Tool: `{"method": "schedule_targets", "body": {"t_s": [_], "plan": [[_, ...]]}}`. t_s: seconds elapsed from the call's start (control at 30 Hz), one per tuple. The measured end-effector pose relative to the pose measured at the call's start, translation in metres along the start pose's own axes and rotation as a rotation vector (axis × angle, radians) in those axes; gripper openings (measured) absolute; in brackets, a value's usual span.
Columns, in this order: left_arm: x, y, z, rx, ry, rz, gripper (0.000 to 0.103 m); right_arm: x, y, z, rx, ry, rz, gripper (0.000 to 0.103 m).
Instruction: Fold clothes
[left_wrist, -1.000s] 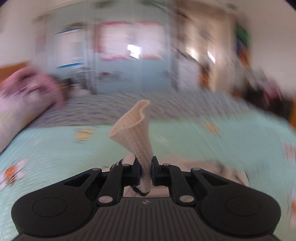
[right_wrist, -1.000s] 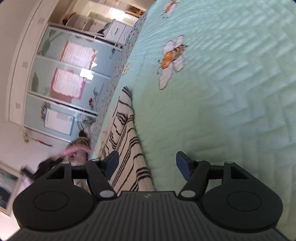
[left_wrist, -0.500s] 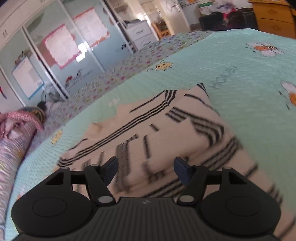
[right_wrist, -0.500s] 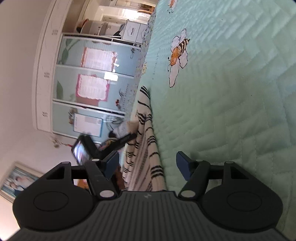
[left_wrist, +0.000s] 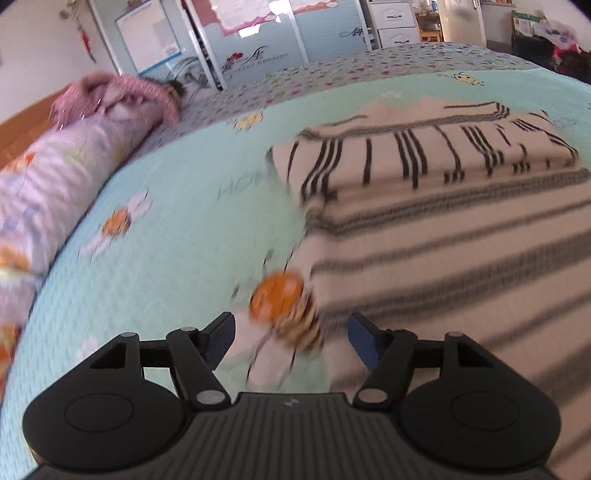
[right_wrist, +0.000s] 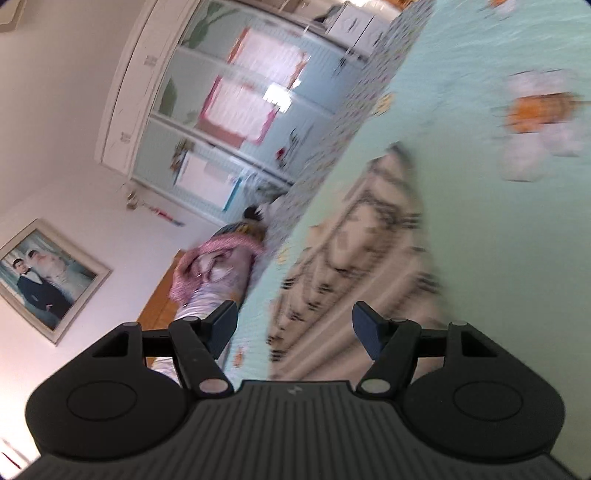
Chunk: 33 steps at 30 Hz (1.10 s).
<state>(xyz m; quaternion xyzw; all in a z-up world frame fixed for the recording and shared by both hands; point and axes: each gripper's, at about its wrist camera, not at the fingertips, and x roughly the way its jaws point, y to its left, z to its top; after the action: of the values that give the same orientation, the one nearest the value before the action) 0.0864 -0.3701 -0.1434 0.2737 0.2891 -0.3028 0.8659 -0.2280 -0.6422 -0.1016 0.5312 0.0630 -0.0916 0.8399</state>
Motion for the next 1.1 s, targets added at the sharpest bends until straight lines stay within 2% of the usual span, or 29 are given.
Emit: {"method": "schedule_targets", "body": {"t_s": [0.07, 0.13, 0.23, 0.3, 0.33, 0.37, 0.4, 0.43, 0.47, 0.5, 0.53, 0.63, 0.73, 0.9, 1.0, 1.1], "plan": [[-0.010, 0.016, -0.020, -0.029, 0.017, -0.005, 0.070, 0.053, 0.012, 0.016, -0.007, 0.031, 0.016, 0.071], [-0.021, 0.000, -0.037, 0.024, -0.003, -0.033, 0.070, 0.109, 0.016, 0.025, -0.011, 0.076, 0.017, 0.072], [-0.029, -0.010, -0.052, 0.055, -0.032, -0.049, 0.070, 0.187, 0.005, 0.034, -0.036, 0.161, -0.065, 0.074], [-0.032, -0.011, -0.060, 0.058, -0.051, -0.049, 0.070, 0.219, -0.021, 0.041, -0.027, 0.209, -0.204, 0.073], [-0.033, -0.011, -0.063, 0.059, -0.060, -0.050, 0.070, 0.229, -0.033, 0.045, -0.017, 0.218, -0.260, 0.046], [-0.036, -0.005, -0.064, 0.046, -0.064, -0.060, 0.070, 0.223, -0.040, 0.049, 0.004, 0.188, -0.276, 0.030], [-0.040, 0.002, -0.066, 0.032, -0.072, -0.066, 0.070, 0.210, -0.040, 0.053, 0.023, 0.147, -0.280, 0.032], [-0.045, 0.007, -0.066, 0.017, -0.089, -0.066, 0.070, 0.195, -0.039, 0.055, 0.029, 0.107, -0.278, 0.043], [-0.050, 0.011, -0.065, 0.009, -0.103, -0.069, 0.070, 0.176, -0.031, 0.052, 0.005, 0.072, -0.262, 0.065], [-0.056, 0.015, -0.064, 0.001, -0.116, -0.072, 0.070, 0.157, -0.024, 0.047, -0.017, 0.049, -0.247, 0.073], [-0.062, 0.018, -0.062, -0.018, -0.125, -0.087, 0.070, 0.138, -0.018, 0.037, -0.033, 0.057, -0.230, 0.076], [-0.081, 0.027, -0.064, -0.103, -0.124, -0.153, 0.071, 0.082, -0.009, 0.008, -0.058, 0.078, -0.194, 0.076], [-0.096, 0.032, -0.077, -0.205, -0.085, -0.227, 0.071, 0.010, -0.010, -0.026, -0.007, 0.059, -0.194, 0.076], [-0.116, 0.026, -0.110, -0.247, -0.022, -0.265, 0.071, -0.088, -0.019, -0.081, 0.081, 0.034, -0.247, 0.076], [-0.130, 0.020, -0.124, -0.247, -0.002, -0.271, 0.071, -0.115, -0.025, -0.101, 0.098, 0.051, -0.290, 0.076], [-0.138, 0.014, -0.130, -0.237, 0.029, -0.268, 0.071, -0.125, -0.032, -0.114, 0.105, 0.049, -0.330, 0.076]]}}
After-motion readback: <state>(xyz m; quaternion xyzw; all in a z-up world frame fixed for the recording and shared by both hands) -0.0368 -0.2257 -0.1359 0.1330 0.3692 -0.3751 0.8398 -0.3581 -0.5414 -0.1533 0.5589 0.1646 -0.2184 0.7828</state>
